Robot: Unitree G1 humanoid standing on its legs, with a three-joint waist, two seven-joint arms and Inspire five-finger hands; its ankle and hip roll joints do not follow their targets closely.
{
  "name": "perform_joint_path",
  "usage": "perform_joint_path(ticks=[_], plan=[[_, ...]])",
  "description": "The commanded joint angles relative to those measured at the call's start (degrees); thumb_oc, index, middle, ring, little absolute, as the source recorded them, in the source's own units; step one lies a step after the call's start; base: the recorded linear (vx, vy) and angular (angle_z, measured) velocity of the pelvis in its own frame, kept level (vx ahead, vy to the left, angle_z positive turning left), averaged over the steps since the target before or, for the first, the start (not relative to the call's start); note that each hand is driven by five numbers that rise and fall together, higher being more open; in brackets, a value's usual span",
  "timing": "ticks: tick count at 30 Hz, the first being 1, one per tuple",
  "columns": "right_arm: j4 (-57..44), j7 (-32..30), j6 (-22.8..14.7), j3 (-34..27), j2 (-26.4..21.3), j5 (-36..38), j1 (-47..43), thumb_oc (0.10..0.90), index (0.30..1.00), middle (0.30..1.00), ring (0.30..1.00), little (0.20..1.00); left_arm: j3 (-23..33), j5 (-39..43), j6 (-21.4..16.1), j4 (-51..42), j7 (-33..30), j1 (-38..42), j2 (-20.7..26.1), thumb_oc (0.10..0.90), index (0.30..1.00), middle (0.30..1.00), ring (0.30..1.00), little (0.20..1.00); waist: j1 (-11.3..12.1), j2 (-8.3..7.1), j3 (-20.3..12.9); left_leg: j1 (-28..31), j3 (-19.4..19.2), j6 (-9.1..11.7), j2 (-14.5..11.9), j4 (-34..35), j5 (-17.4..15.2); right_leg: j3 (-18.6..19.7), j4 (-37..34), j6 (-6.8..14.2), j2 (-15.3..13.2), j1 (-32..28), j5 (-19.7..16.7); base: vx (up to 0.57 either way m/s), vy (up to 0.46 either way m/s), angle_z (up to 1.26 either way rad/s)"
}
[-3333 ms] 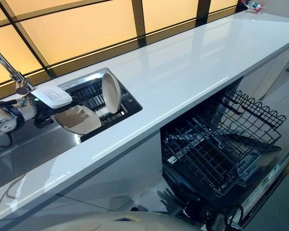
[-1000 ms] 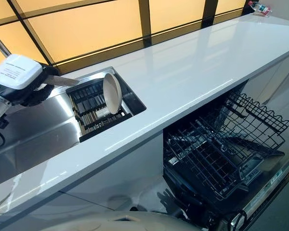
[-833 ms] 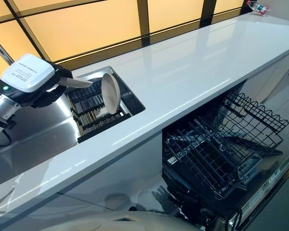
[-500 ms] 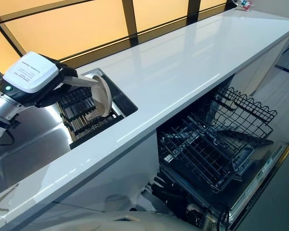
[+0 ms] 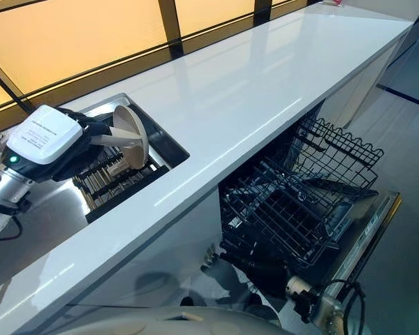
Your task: Pick up plates and place into dishwasher.
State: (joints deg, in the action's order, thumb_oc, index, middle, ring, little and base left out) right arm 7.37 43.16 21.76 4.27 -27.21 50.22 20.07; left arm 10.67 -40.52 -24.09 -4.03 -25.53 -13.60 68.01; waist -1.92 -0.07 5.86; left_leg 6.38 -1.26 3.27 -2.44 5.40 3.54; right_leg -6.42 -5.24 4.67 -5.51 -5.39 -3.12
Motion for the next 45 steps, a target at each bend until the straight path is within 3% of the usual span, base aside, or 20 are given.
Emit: perform_joint_path(ticks=[1, 4, 7, 10, 12, 13, 14, 21, 28, 33, 39, 45], plan=[[-10.1, 2.7, -7.8, -5.7, -2.8, 12.0, -4.6, 0.8, 0.9, 0.9, 0.9, 0.9, 12.3, 4.4, 0.7, 2.0, -8.2, 5.2, 0.8, 0.1, 0.3, 0.3, 0.3, 0.2, -2.0, 0.42, -0.1, 1.2, -3.0, -6.7, 8.3, -0.4, -7.3, -1.3, 3.6, 2.8, 2.6, 1.3, 3.1, 0.0, 0.0, 0.0], [-12.5, -0.2, -13.1, -10.6, -3.6, 11.8, -6.0, 0.8, 0.9, 0.9, 0.9, 0.9, 13.3, 5.8, -1.0, 2.2, -9.2, 4.6, -0.7, 0.1, 0.3, 0.3, 0.3, 0.2, -2.5, 0.37, -0.4, 1.2, -3.2, -6.8, 8.1, -0.4, -7.4, -0.7, 3.6, 2.6, 2.8, 1.5, 3.1, 0.0, -0.002, -0.01], [-15.0, -7.0, -19.7, -15.7, -3.4, 8.6, -7.8, 0.8, 0.9, 0.9, 0.9, 0.9, 14.0, 7.5, -2.7, 1.7, -9.2, 5.3, -3.0, 0.1, 0.3, 0.3, 0.3, 0.2, -3.0, 0.51, -0.7, 1.2, -3.2, -6.9, 8.0, -0.4, -7.5, 0.2, 3.6, 2.4, 3.1, 1.7, 3.3, 0.0, -0.007, -0.03], [-17.2, -13.8, -29.1, -19.4, -3.7, 1.1, -9.6, 0.8, 0.9, 0.9, 0.9, 0.9, 14.7, 9.1, -3.7, 0.2, -7.9, 6.7, -5.0, 0.1, 0.3, 0.3, 0.3, 0.2, -3.3, 0.77, -1.1, 1.2, -3.4, -7.0, 7.9, -0.4, -7.7, 0.6, 3.8, 2.1, 3.4, 1.8, 3.6, 0.0, 0.0, 0.0], [-18.6, -17.2, -32.4, -20.7, -3.7, -2.6, -10.9, 0.8, 0.9, 0.9, 0.9, 0.9, 14.4, 9.2, -3.8, -1.1, -7.2, 7.8, -6.4, 0.1, 0.3, 0.3, 0.3, 0.2, -3.4, 0.92, -1.2, 1.2, -3.4, -7.0, 7.9, -0.4, -7.8, 0.8, 4.0, 2.0, 3.6, 1.8, 3.8, 0.0, 0.0, 0.0], [-19.9, -21.3, -36.4, -21.6, -4.0, -9.1, -12.9, 0.8, 0.9, 0.9, 0.9, 0.9, 13.5, 10.1, -3.6, -2.5, -5.5, 9.7, -7.7, 0.1, 0.3, 0.3, 0.3, 0.2, -3.4, 1.08, -1.4, 1.4, -3.4, -7.1, 7.8, -0.4, -7.9, 0.8, 4.4, 1.8, 3.8, 1.8, 4.2, 0.0, 0.0, 0.0], [-20.7, -23.2, -37.5, -21.7, -4.6, -11.6, -14.2, 0.8, 0.9, 0.9, 0.9, 0.9, 12.9, 11.0, -3.5, -3.3, -4.6, 11.0, -8.0, 0.1, 0.3, 0.3, 0.3, 0.2, -3.3, 1.17, -1.4, 1.4, -3.4, -7.1, 7.7, -0.4, -8.0, 0.7, 4.6, 1.7, 3.9, 1.8, 4.3, 0.01, -0.017, -0.04], [-24.0, -32.5, -39.8, -20.1, -6.9, -25.9, -21.4, 0.8, 0.9, 0.9, 0.9, 0.9, 9.9, 15.9, -5.6, -8.0, 0.9, 18.2, -10.7, 0.1, 0.3, 0.3, 0.3, 0.2, -2.3, 1.62, -1.9, 1.6, -2.9, -6.7, 7.5, -0.4, -8.0, 0.4, 4.8, 1.3, 4.4, 1.3, 4.8, 0.0, -0.002, -0.01], [-27.7, -37.2, -41.5, -17.9, -11.8, -36.3, -26.8, 0.8, 0.9, 0.9, 0.9, 0.9, 4.3, 28.0, -8.8, -14.1, 13.5, 24.2, -13.9, 0.1, 0.3, 0.3, 0.3, 0.2, -1.3, 1.44, -2.2, 1.8, -2.2, -6.3, 7.4, -0.4, -8.0, -0.1, 4.7, 1.0, 4.7, 0.9, 5.0, 0.0, -0.006, 0.01], [-28.5, -37.7, -39.7, -14.0, -15.1, -41.4, -32.6, 0.8, 0.9, 0.9, 0.9, 0.9, -1.0, 34.2, -10.3, -15.8, 20.2, 29.2, -15.7, 0.1, 0.3, 0.3, 0.3, 0.2, -0.6, 1.17, -2.5, 1.8, -2.0, -5.9, 7.3, -0.4, -7.9, -0.3, 4.1, 0.9, 5.0, 0.6, 4.7, 0.0, -0.009, 0.01], [-28.0, -38.2, -38.6, -8.3, -17.4, -45.6, -39.6, 0.8, 0.9, 0.9, 0.9, 0.9, -7.8, 41.9, -8.6, -15.7, 27.9, 35.3, -17.5, 0.1, 0.3, 0.3, 0.3, 0.2, -0.5, 0.93, -2.8, 1.6, -1.8, -5.6, 7.1, -0.4, -7.7, -0.5, 4.3, 0.7, 5.2, 0.5, 4.8, -0.01, -0.011, 0.0], [-27.4, -35.0, -37.2, -3.2, -18.4, -46.3, -44.9, 0.8, 0.9, 0.9, 0.9, 0.9, -13.1, 44.5, -6.6, -14.0, 30.6, 40.0, -18.5, 0.1, 0.3, 0.3, 0.3, 0.2, -0.6, 0.87, -3.1, 1.7, -2.0, -5.6, 6.9, -0.4, -7.6, -0.5, 4.8, 0.4, 5.4, 0.4, 5.2, 0.0, 0.0, 0.0]])
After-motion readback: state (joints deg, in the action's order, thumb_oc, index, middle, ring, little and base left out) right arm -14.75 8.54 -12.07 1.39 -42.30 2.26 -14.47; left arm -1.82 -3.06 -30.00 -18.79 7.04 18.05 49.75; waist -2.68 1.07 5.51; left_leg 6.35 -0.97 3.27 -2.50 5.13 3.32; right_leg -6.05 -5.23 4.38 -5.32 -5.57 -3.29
